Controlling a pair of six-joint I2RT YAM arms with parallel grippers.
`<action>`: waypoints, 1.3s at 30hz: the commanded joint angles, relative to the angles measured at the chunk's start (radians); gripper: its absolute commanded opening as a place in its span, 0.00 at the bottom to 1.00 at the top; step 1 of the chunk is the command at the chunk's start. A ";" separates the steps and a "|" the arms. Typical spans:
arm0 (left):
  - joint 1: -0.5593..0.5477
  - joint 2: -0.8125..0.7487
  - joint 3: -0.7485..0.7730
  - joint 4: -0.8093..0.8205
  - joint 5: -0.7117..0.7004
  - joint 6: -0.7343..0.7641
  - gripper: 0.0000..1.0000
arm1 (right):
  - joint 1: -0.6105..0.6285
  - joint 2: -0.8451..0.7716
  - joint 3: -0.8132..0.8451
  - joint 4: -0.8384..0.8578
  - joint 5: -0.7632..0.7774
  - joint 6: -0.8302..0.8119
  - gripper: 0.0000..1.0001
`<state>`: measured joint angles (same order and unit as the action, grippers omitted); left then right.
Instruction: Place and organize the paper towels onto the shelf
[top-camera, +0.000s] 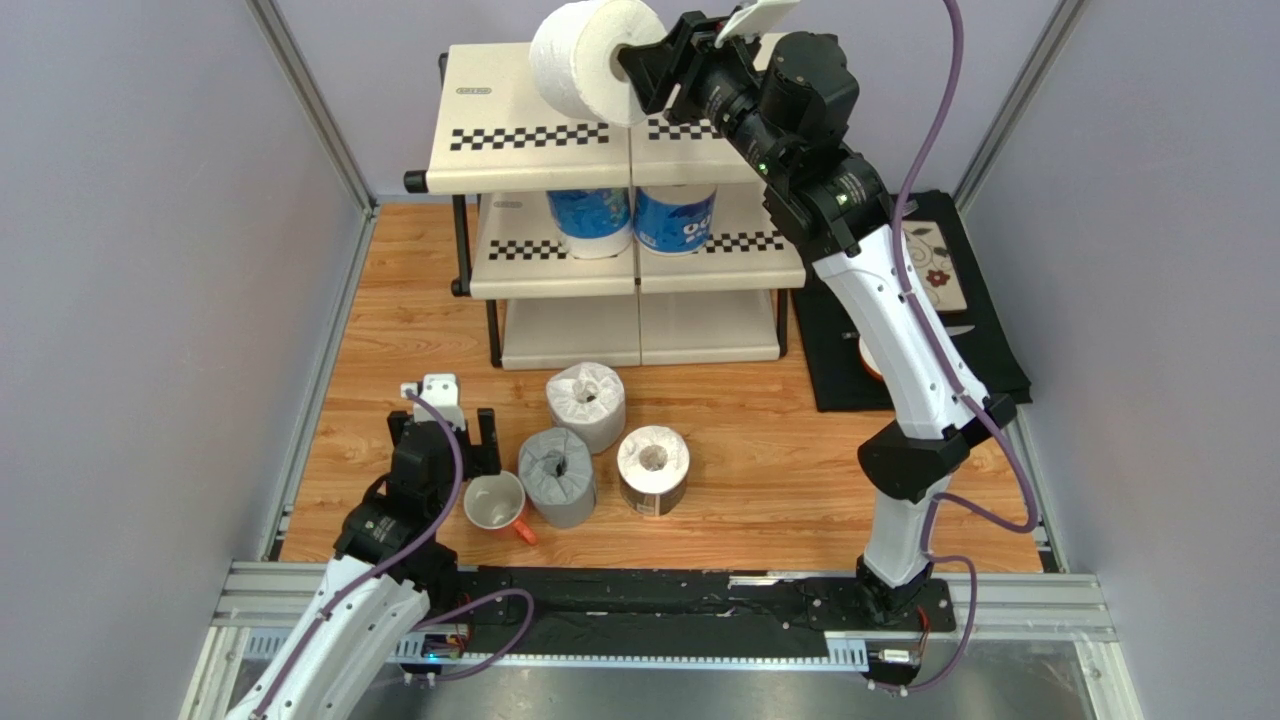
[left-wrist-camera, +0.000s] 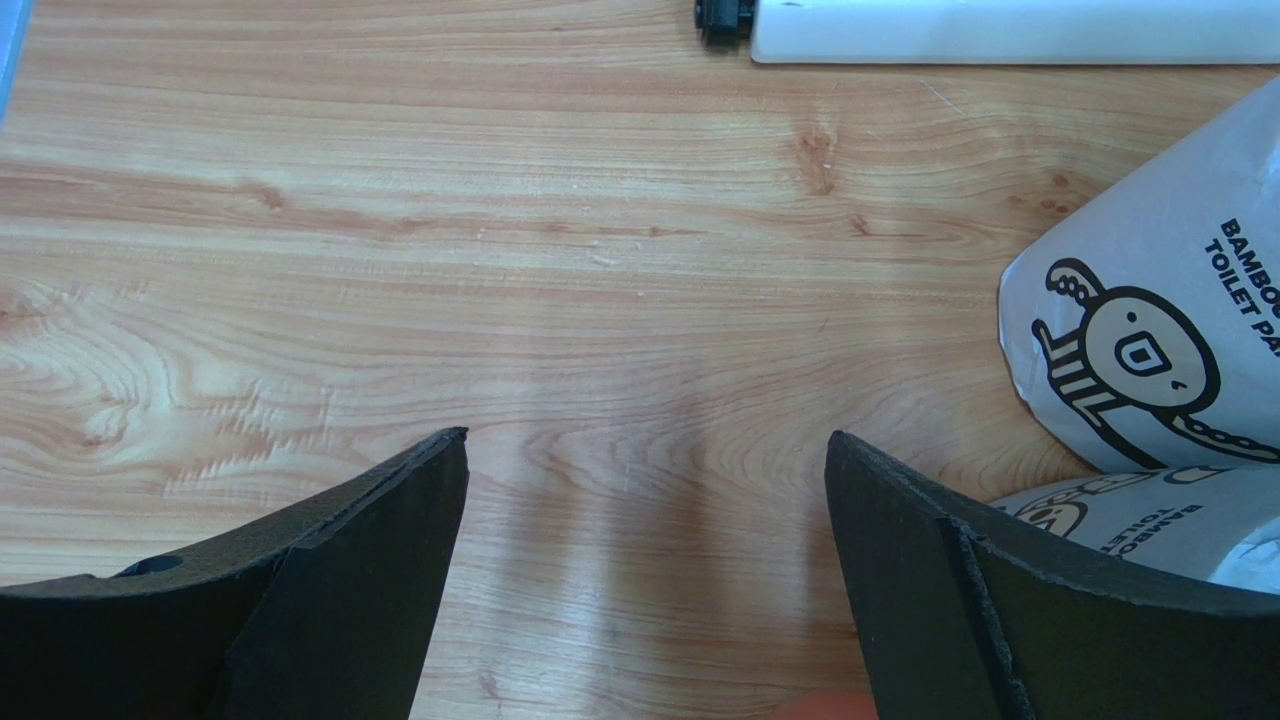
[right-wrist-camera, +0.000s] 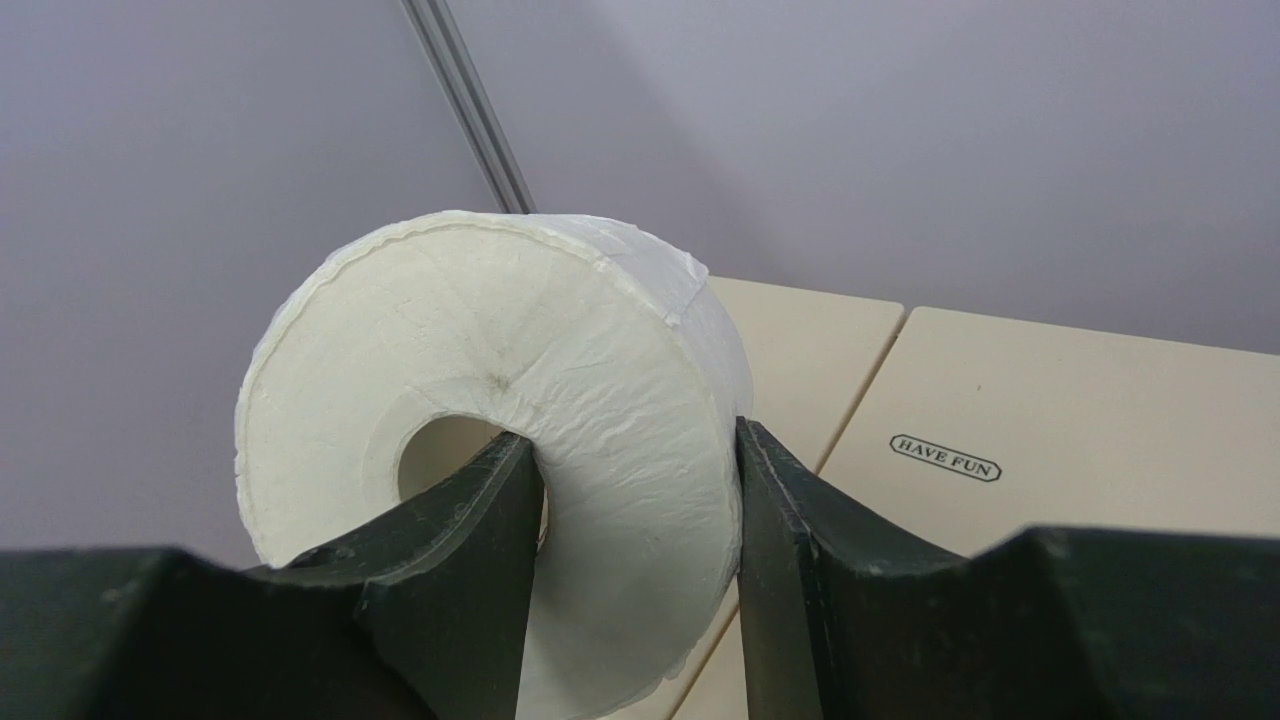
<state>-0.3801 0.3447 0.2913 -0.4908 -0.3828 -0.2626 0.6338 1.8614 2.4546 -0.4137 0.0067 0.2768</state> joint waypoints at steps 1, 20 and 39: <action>0.001 0.000 0.037 0.003 -0.011 0.000 0.97 | 0.001 -0.018 0.038 0.105 0.045 -0.051 0.41; 0.001 -0.001 0.037 -0.002 -0.025 -0.003 0.97 | 0.003 0.018 -0.003 0.122 0.062 -0.083 0.45; 0.001 0.004 0.035 0.000 -0.019 -0.001 0.97 | 0.001 0.015 -0.029 0.141 0.093 -0.107 0.68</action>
<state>-0.3801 0.3450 0.2913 -0.4984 -0.3981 -0.2626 0.6338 1.8977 2.4187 -0.3435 0.0811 0.1852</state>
